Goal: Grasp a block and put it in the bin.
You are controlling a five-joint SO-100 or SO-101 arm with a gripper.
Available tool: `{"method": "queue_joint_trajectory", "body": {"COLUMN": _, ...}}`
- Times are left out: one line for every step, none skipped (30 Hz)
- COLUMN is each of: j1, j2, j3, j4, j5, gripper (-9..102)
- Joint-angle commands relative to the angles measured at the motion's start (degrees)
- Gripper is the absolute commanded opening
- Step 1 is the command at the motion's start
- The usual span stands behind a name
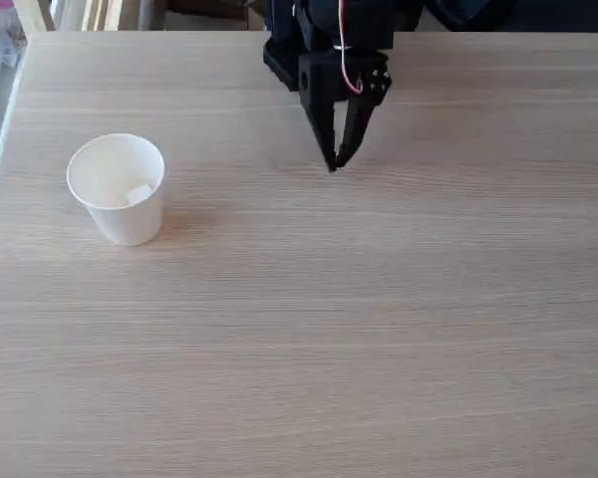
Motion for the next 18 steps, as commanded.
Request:
{"method": "queue_joint_trajectory", "body": {"j1": -0.3, "j2": 0.3, "j3": 0.7, "j4": 5.8, "j5": 0.6, "gripper": 0}}
{"method": "queue_joint_trajectory", "body": {"j1": -0.3, "j2": 0.3, "j3": 0.8, "j4": 7.0, "j5": 1.7, "gripper": 0}}
{"method": "queue_joint_trajectory", "body": {"j1": -0.4, "j2": 0.3, "j3": 0.8, "j4": 7.6, "j5": 3.9, "gripper": 0}}
{"method": "queue_joint_trajectory", "body": {"j1": -0.5, "j2": 0.4, "j3": 0.8, "j4": 7.7, "j5": 4.9, "gripper": 0}}
{"method": "queue_joint_trajectory", "body": {"j1": -0.6, "j2": 0.4, "j3": 0.8, "j4": 7.8, "j5": 5.4, "gripper": 0}}
{"method": "queue_joint_trajectory", "body": {"j1": -0.6, "j2": 0.4, "j3": 0.8, "j4": 7.8, "j5": 5.5, "gripper": 0}}
{"method": "queue_joint_trajectory", "body": {"j1": -0.7, "j2": 0.4, "j3": 0.8, "j4": 7.8, "j5": 5.5, "gripper": 0}}
{"method": "queue_joint_trajectory", "body": {"j1": -0.8, "j2": 0.4, "j3": 0.8, "j4": 7.8, "j5": 5.6, "gripper": 0}}
{"method": "queue_joint_trajectory", "body": {"j1": -1.0, "j2": 0.4, "j3": 0.8, "j4": 7.8, "j5": 5.7, "gripper": 0}}
{"method": "queue_joint_trajectory", "body": {"j1": -1.1, "j2": 0.4, "j3": 0.8, "j4": 7.8, "j5": 5.8, "gripper": 0}}
{"method": "queue_joint_trajectory", "body": {"j1": -1.4, "j2": 0.4, "j3": 0.8, "j4": 7.8, "j5": 5.9, "gripper": 0}}
{"method": "queue_joint_trajectory", "body": {"j1": -1.4, "j2": 0.4, "j3": 0.8, "j4": 7.8, "j5": 6.0, "gripper": 0}}
{"method": "queue_joint_trajectory", "body": {"j1": -1.4, "j2": 0.4, "j3": 0.8, "j4": 7.8, "j5": 6.0, "gripper": 0}}
{"method": "queue_joint_trajectory", "body": {"j1": -1.5, "j2": 0.4, "j3": 0.8, "j4": 7.8, "j5": 6.0, "gripper": 0}}
{"method": "queue_joint_trajectory", "body": {"j1": -1.5, "j2": 0.4, "j3": 0.8, "j4": 7.8, "j5": 6.0, "gripper": 0}}
{"method": "queue_joint_trajectory", "body": {"j1": -1.5, "j2": 0.4, "j3": 0.8, "j4": 7.8, "j5": 6.0, "gripper": 0}}
{"method": "queue_joint_trajectory", "body": {"j1": -1.5, "j2": 0.4, "j3": 0.8, "j4": 7.8, "j5": 6.0, "gripper": 0}}
{"method": "queue_joint_trajectory", "body": {"j1": -1.5, "j2": 0.4, "j3": 0.8, "j4": 7.8, "j5": 6.1, "gripper": 0}}
